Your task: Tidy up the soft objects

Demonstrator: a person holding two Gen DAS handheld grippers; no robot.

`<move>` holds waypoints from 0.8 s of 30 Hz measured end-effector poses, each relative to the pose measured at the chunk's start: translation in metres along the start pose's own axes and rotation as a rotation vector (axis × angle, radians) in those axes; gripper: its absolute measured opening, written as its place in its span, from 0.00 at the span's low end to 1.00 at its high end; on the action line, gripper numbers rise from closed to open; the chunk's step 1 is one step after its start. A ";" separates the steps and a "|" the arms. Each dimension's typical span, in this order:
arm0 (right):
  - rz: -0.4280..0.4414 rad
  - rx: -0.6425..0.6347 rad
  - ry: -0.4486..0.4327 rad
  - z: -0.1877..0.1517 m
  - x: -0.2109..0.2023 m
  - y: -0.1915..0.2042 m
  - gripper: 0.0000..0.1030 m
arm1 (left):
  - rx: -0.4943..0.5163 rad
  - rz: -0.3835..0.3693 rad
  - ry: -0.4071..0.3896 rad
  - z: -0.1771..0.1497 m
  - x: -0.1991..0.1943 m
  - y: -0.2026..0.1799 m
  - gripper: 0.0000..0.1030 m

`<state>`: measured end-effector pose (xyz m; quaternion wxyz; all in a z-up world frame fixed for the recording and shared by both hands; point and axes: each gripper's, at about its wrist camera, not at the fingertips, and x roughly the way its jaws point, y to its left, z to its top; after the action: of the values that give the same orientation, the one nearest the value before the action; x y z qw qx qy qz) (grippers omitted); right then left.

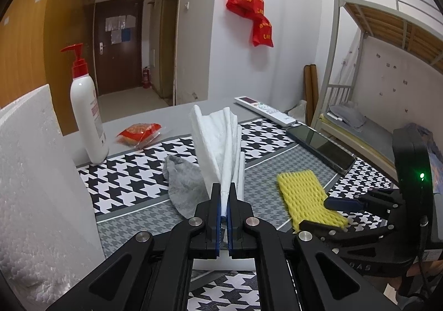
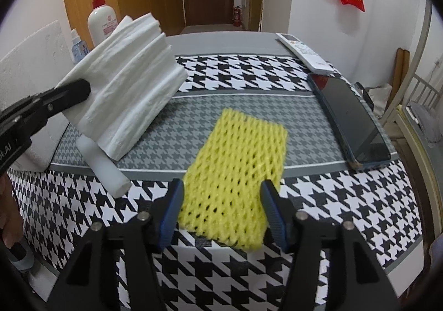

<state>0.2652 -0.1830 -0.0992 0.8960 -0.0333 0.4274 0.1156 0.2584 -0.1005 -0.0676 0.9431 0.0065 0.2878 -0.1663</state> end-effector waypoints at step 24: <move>0.036 0.116 -0.158 0.003 -0.048 -0.021 0.10 | 0.022 -0.035 -0.068 0.004 -0.032 -0.009 0.03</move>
<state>0.2428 -0.2113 -0.0613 0.9251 0.0355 0.3620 0.1092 0.2326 -0.0994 -0.0460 0.9492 0.0063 0.2536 -0.1859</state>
